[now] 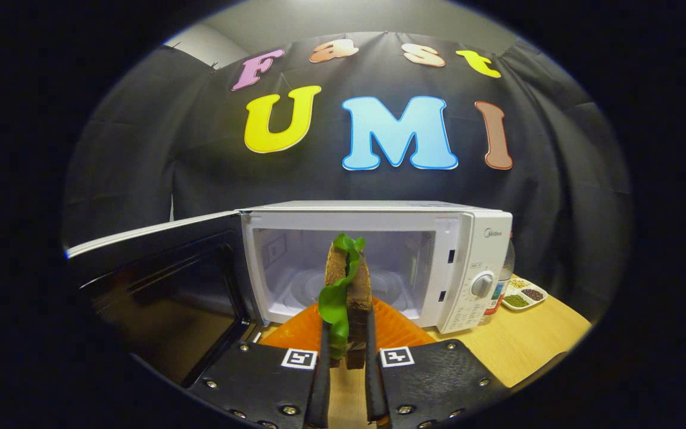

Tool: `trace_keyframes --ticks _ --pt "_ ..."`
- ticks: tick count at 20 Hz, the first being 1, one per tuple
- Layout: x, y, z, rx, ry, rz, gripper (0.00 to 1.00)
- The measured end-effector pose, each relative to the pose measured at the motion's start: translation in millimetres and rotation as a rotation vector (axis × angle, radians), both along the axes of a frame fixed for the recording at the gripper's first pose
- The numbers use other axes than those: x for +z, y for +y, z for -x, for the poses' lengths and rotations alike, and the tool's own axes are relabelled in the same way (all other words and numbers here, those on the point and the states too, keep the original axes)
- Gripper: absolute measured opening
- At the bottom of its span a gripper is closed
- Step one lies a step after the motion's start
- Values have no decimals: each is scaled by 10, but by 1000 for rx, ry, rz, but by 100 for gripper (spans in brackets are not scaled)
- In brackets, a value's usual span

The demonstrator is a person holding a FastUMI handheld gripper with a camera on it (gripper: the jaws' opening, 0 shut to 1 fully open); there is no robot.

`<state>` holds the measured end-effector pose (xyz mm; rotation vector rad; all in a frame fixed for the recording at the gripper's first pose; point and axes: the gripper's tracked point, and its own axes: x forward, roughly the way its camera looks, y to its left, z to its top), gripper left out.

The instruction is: Open the microwave, put the food inside, and close the microwave door.

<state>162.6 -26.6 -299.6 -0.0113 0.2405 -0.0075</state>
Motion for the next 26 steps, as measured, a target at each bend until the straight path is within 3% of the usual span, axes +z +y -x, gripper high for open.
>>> trace_keyframes --ticks 4,15,24,25,26 --pt "-46 23 -402 -23 -18 55 24" --pt "-236 286 -1436 -46 14 -7 24" --pt "-367 407 -1872 -45 8 -10 24" --pt "-363 368 -1882 -53 5 6 29" --pt "-363 282 -1894 -75 -2 38 44"
